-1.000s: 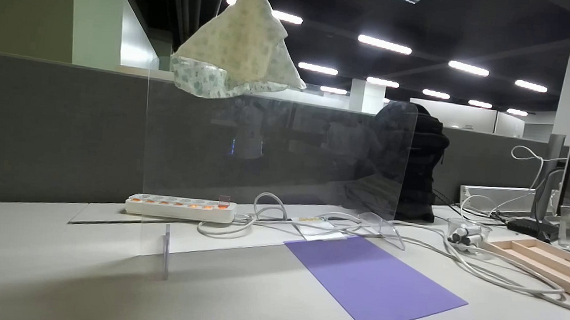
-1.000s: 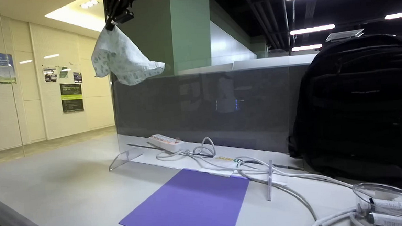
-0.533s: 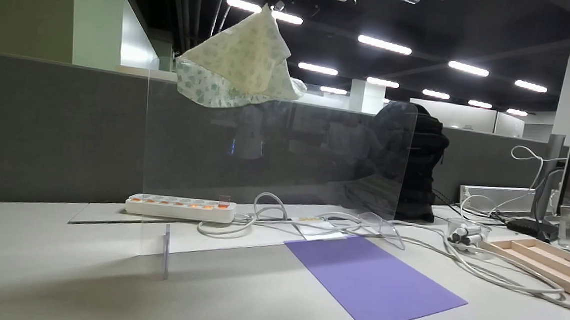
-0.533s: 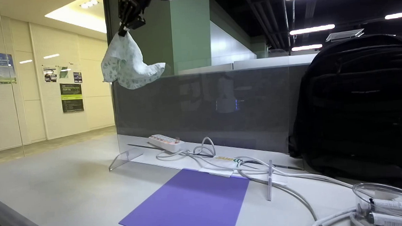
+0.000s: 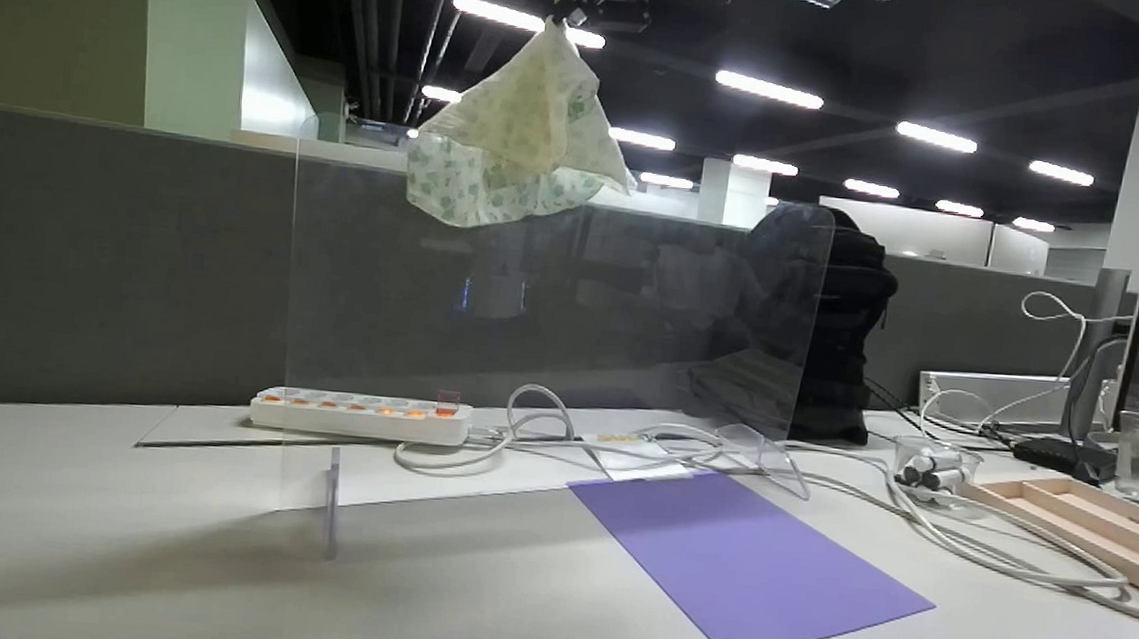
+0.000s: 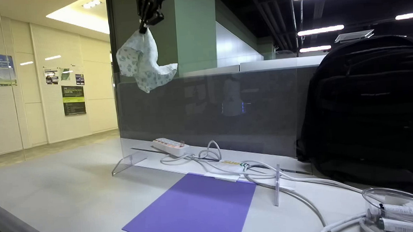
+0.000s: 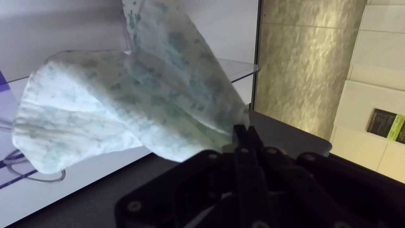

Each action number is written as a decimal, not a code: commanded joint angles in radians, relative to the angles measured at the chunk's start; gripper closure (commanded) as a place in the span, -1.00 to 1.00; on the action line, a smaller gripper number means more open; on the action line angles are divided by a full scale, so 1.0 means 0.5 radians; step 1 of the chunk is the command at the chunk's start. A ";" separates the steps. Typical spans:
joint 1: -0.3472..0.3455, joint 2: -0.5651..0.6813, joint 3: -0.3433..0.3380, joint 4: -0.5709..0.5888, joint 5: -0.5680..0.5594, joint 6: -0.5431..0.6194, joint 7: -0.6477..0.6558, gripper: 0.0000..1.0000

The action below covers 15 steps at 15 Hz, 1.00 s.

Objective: Pick up the towel from the table and put it on the glass screen.

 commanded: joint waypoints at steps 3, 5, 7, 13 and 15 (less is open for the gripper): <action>-0.009 -0.001 -0.003 0.038 -0.060 0.101 0.078 0.99; -0.005 -0.004 0.001 0.019 -0.068 0.097 0.082 0.99; 0.000 -0.002 0.006 -0.003 -0.080 0.084 0.076 0.99; 0.019 0.045 0.025 -0.067 -0.064 0.084 0.050 0.99; 0.023 0.060 0.033 -0.084 -0.062 0.080 0.049 0.99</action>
